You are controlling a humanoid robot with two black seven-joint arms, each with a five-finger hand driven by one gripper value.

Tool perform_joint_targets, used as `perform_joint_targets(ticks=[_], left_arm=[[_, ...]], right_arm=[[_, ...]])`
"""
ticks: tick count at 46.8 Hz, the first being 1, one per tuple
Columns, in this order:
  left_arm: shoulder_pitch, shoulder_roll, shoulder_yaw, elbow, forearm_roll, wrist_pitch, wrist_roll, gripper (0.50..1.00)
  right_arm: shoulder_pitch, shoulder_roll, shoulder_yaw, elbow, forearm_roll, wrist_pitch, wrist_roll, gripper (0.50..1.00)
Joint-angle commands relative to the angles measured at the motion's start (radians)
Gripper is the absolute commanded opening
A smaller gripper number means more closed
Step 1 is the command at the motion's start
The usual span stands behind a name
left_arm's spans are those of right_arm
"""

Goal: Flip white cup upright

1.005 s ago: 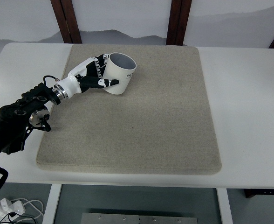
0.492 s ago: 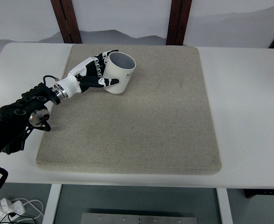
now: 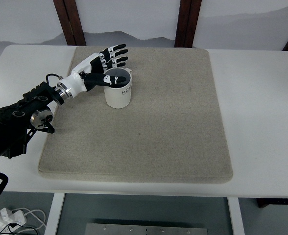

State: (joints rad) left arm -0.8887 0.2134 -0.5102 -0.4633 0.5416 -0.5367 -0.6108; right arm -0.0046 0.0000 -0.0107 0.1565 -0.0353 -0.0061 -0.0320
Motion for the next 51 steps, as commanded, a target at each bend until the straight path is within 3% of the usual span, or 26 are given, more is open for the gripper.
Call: perform_joint_targets(ticks=[1,25,43,51], left_arm=[[-0.016,0.014,-0.024,-0.011,-0.003,-0.026,0.0,0.996],[-0.118,0.086,-0.11,0.005,-0.101,-0.029,0.0,0.996],[-0.15,0.077,-0.106,0.141,-0.302,-0.019,0.0,0.996],[-0.148,0.055,-0.11,0.152,-0.46,0.018,0.0,0.996]], right_arm=[[0.0,0.0,0.0,0.0,0.0,0.0,0.0,0.952],[0.0,0.0,0.0,0.0,0.0,0.0,0.0,0.952],[0.0,0.0,0.0,0.0,0.0,0.0,0.0,0.952],[0.0,0.0,0.001,0.0,0.0,0.0,0.0,0.952]])
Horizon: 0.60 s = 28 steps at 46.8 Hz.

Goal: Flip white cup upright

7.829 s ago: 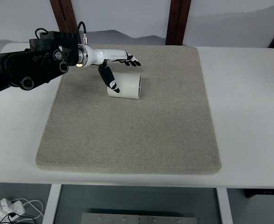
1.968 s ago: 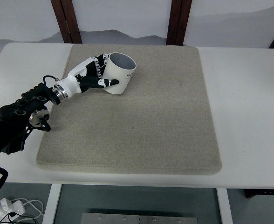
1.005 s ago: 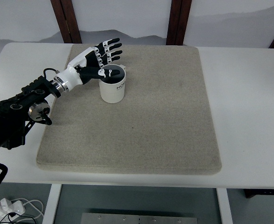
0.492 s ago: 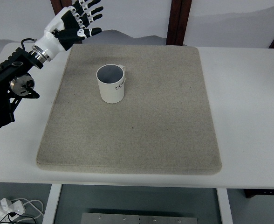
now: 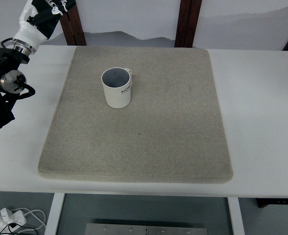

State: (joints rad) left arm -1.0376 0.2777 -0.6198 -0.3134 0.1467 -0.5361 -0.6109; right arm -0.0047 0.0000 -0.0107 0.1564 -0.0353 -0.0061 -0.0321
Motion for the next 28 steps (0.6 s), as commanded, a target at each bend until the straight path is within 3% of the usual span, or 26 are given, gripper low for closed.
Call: perform_joint_targets(ticks=[1,11,19,28], left_arm=[[0.001,-0.011,0.002,0.004,-0.088,0.024,0.0,0.996],[0.001,-0.034,-0.001,0.013,-0.266,0.114,0.144,0.996],[0.001,-0.063,-0.003,0.048,-0.372,0.142,0.252,0.996],[0.001,-0.091,-0.005,0.074,-0.495,0.182,0.316,0.996]], right_arm=[[0.0,0.0,0.002,0.0,0.0,0.0,0.0,0.952],[0.0,0.0,0.009,0.0,0.0,0.0,0.0,0.952],[0.0,0.0,0.005,0.0,0.0,0.002,0.0,0.952],[0.0,0.0,0.006,0.0,0.0,0.002,0.0,0.952]])
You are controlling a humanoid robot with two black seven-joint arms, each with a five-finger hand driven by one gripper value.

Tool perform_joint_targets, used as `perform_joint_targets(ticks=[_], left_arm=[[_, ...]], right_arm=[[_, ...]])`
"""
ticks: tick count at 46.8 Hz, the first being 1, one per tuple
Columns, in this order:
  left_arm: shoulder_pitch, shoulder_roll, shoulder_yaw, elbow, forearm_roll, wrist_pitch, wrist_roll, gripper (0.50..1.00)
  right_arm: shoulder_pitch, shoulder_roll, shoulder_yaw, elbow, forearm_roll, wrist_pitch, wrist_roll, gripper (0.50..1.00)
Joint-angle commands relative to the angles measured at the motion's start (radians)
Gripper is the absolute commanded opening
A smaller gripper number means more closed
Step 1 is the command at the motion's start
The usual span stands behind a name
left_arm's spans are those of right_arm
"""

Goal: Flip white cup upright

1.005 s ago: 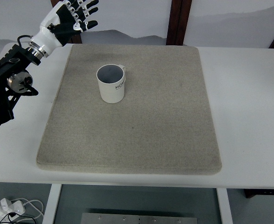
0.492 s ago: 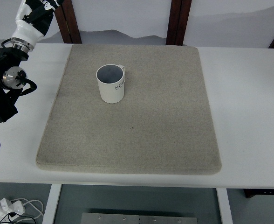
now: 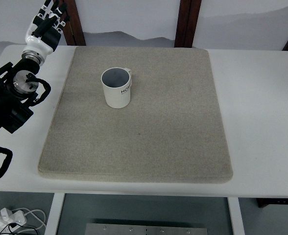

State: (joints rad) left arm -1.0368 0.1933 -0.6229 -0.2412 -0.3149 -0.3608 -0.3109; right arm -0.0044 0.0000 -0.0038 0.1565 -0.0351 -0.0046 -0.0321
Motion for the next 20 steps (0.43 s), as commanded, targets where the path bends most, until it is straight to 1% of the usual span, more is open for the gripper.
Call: perform_joint_targets(ticks=[1,11,20], left_arm=[[0.0,-0.006,-0.001,0.002,-0.042,0.006,0.019,0.996],[0.009,-0.015,-0.054,0.005,-0.104,0.009,0.079,0.996],[0.012,-0.015,-0.084,0.003,-0.105,0.036,0.082,0.996]], right_arm=[[0.0,0.0,-0.001,0.0,0.0,0.0,0.0,0.952],[-0.005,0.0,-0.001,0.0,0.003,0.0,0.001,0.952],[-0.005,0.0,0.004,0.0,0.003,0.005,0.001,0.952]])
